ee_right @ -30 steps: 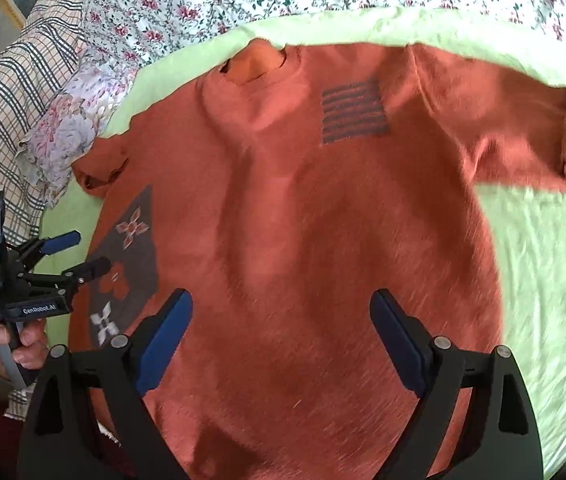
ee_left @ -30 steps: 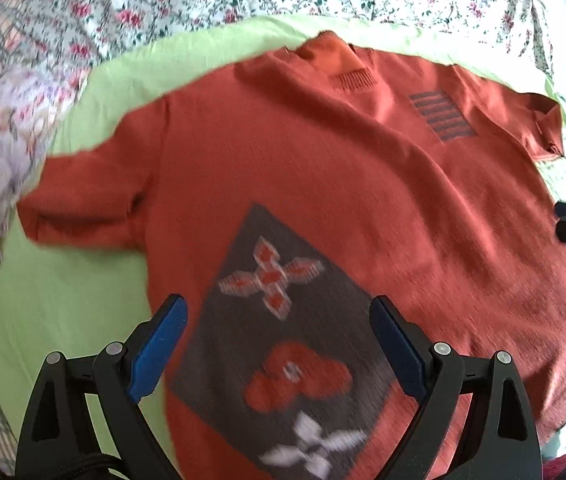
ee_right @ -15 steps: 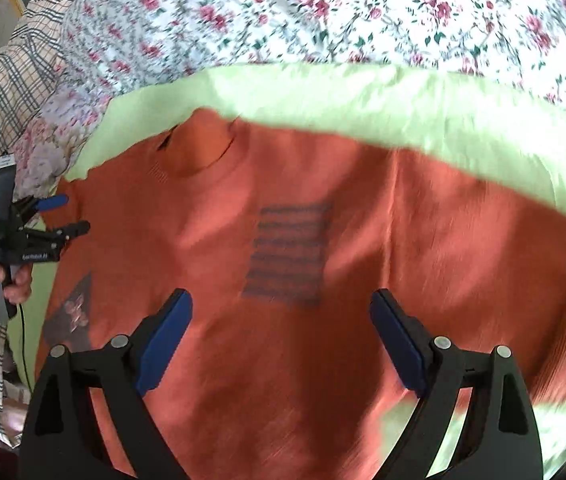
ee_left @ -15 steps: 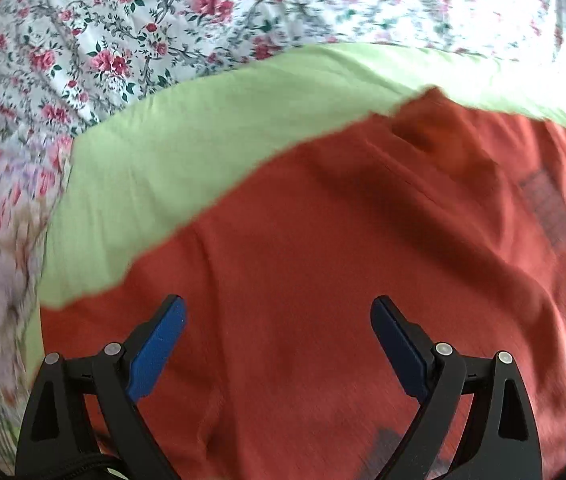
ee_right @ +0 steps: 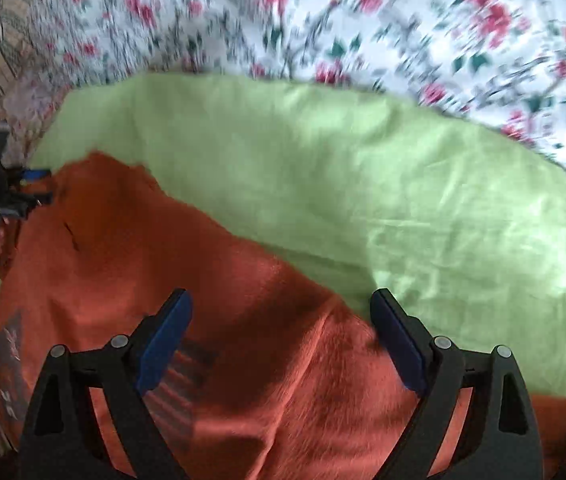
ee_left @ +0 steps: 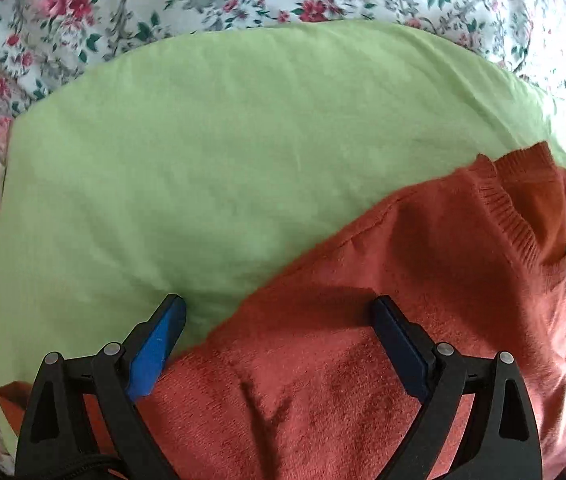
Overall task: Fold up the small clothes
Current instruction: 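Grasp the sweater hem with both grippers and lift it toward the collar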
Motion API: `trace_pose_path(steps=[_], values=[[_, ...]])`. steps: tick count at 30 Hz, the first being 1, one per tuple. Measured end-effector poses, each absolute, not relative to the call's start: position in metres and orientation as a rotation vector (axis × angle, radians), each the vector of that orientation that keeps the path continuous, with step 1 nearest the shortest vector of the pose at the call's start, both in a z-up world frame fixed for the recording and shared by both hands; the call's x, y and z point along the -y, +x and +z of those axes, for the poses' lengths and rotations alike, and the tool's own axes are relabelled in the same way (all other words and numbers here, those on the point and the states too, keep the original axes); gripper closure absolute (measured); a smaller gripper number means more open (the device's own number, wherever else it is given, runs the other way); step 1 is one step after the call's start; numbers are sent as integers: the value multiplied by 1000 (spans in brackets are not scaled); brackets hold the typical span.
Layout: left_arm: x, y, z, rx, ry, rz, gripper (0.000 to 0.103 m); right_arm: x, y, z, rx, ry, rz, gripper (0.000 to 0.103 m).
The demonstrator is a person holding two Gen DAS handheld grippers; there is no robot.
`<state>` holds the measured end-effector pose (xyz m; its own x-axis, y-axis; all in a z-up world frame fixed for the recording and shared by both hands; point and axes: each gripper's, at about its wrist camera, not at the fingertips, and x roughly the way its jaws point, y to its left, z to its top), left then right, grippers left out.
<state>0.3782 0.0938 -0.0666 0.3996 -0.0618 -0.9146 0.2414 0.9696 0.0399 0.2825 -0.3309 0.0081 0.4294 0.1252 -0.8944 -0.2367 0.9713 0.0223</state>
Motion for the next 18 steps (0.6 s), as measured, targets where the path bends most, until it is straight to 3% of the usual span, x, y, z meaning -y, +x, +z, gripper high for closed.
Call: trace_pose_path(steps=[1,3,5,7,12,18], values=[[-89,376,-69,-1131,210,-195,19,328,283,5,-1108,-143,223,35],[-75,367,-68,-1087,272,-225,42,323,280,0,-1097,-246,156,61],[-62,361,-63,-1067,313,-246,95,326,276,4,-1088,-231,140,84],[-55,360,-55,-1052,350,-207,96,335,272,13,-1080,-178,119,93],[-61,361,-43,-981,367,-122,97,346,258,47,-987,-168,26,95],[-62,374,-76,-1024,333,11,97,364,267,18,-1036,-85,-87,95]])
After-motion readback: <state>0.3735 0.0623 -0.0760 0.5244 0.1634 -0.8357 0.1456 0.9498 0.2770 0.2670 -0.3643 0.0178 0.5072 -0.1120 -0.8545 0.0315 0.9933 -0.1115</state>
